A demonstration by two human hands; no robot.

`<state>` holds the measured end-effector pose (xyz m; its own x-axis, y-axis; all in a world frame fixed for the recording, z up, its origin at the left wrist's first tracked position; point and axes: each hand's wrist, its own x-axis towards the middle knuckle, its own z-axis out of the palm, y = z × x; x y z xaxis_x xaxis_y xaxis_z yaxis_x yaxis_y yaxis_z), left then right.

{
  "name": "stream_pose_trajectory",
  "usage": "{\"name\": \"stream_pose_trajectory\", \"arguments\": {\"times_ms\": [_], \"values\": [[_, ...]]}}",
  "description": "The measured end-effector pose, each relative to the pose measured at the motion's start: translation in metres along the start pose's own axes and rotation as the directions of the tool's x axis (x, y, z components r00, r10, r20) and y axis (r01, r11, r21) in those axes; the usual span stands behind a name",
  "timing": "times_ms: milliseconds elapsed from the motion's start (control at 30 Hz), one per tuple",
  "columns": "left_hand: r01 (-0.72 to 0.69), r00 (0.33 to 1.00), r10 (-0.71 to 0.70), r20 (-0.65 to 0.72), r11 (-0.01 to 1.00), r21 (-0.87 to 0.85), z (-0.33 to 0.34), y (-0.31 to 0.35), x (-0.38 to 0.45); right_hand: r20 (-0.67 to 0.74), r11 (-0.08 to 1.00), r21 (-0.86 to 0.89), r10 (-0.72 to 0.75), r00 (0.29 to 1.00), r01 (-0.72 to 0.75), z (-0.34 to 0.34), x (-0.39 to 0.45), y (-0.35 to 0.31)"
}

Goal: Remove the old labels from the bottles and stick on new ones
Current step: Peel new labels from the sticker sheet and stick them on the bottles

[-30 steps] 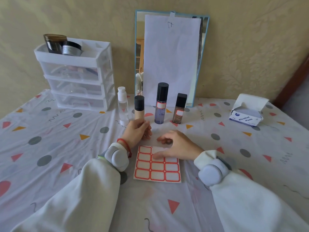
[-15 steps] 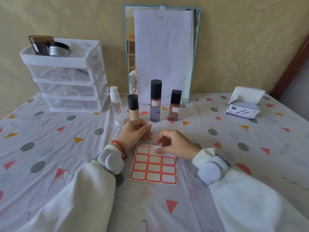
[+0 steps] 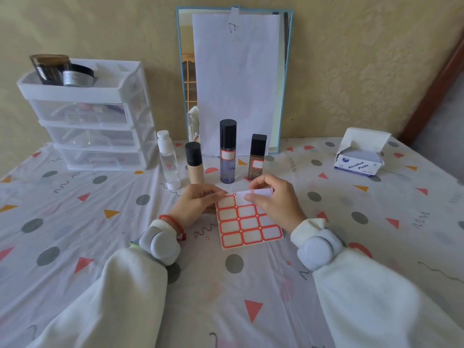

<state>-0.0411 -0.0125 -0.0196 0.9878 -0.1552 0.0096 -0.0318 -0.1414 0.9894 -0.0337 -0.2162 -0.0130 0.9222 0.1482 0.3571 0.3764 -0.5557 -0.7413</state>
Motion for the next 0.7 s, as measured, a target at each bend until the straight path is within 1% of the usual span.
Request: {"name": "stream_pose_trajectory", "arguments": {"times_ms": [33,100,133,167,233,300,400,500,567,700], "values": [[0.004,1.000,-0.004,0.000,1.000,-0.001,0.000,0.000,0.000,-0.037,0.995,-0.083,-0.056,0.998,0.053,0.001,-0.001,0.000],[0.009,1.000,-0.009,-0.006,1.000,-0.001,0.000,-0.001,0.000,-0.070,0.956,-0.208,-0.226,0.972,0.207,0.001,-0.001,-0.002],[0.006,1.000,-0.006,-0.005,1.000,-0.007,0.000,-0.001,0.000,-0.052,0.936,-0.223,-0.290,0.956,0.272,0.001,-0.001,-0.005],[0.001,1.000,-0.001,-0.002,1.000,-0.018,0.000,-0.002,0.001,-0.016,0.925,-0.216,-0.325,0.946,0.314,0.002,-0.002,-0.008],[-0.001,1.000,0.001,0.003,0.999,-0.036,0.000,-0.002,0.001,0.064,0.934,-0.177,-0.303,0.951,0.310,0.006,-0.005,-0.012],[-0.003,1.000,0.003,-0.002,0.998,-0.056,0.001,-0.001,0.000,0.101,0.965,-0.112,-0.225,0.969,0.236,0.009,-0.007,-0.012],[0.012,0.999,-0.008,0.043,0.996,-0.083,0.001,0.002,-0.002,0.064,0.987,-0.055,-0.149,0.987,0.152,0.007,-0.005,-0.008],[0.052,0.993,-0.048,0.105,0.998,-0.034,-0.001,0.002,-0.002,0.050,0.993,-0.052,-0.100,0.994,0.103,0.006,-0.003,-0.007],[0.062,0.994,-0.062,0.094,0.998,-0.001,-0.001,0.002,-0.002,0.050,0.991,-0.061,-0.113,0.992,0.116,0.009,-0.004,-0.008],[0.066,0.994,-0.068,0.086,0.997,0.028,0.001,0.003,-0.003,0.069,0.976,-0.047,-0.211,0.975,0.214,0.011,-0.004,-0.012]]}}
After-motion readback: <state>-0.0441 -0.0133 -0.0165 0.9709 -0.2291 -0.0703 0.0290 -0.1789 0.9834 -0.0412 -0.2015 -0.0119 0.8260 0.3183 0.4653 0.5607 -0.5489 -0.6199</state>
